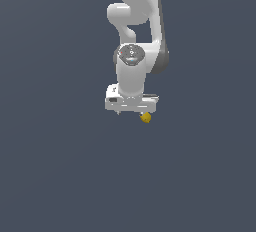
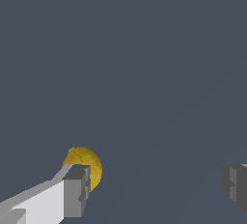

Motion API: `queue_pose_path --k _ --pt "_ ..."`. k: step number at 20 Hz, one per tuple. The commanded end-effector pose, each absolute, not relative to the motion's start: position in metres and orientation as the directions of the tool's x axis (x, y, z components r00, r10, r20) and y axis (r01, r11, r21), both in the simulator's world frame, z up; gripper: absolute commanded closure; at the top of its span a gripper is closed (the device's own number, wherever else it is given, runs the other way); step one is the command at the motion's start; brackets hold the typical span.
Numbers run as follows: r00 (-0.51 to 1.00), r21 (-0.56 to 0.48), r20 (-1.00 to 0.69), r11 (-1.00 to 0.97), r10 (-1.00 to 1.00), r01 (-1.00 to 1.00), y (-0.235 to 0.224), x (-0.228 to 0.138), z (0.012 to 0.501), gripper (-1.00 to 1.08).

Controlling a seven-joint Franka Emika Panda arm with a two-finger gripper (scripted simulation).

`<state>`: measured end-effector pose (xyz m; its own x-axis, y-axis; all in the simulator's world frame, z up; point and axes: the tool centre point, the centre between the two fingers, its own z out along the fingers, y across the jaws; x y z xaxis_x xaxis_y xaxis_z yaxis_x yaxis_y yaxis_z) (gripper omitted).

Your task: Pick up the object and move it to a goal position.

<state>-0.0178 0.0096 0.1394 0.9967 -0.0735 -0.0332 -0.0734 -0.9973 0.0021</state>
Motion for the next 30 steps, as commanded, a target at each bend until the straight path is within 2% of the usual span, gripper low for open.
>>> queue_pose_path --k 1,16,30 --pt "0.994 0.003 -0.03 -0.994 -0.11 -0.11 0.019 -0.022 0.133 -0.92" --pt "0.932 0.003 -0.007 -0.932 -0.363 -0.363 0.077 -0.057 0.091 -0.92" --pt "0.9 0.0 -0.001 -0.9 -0.436 -0.436 0.094 -0.07 0.079 -0.92"
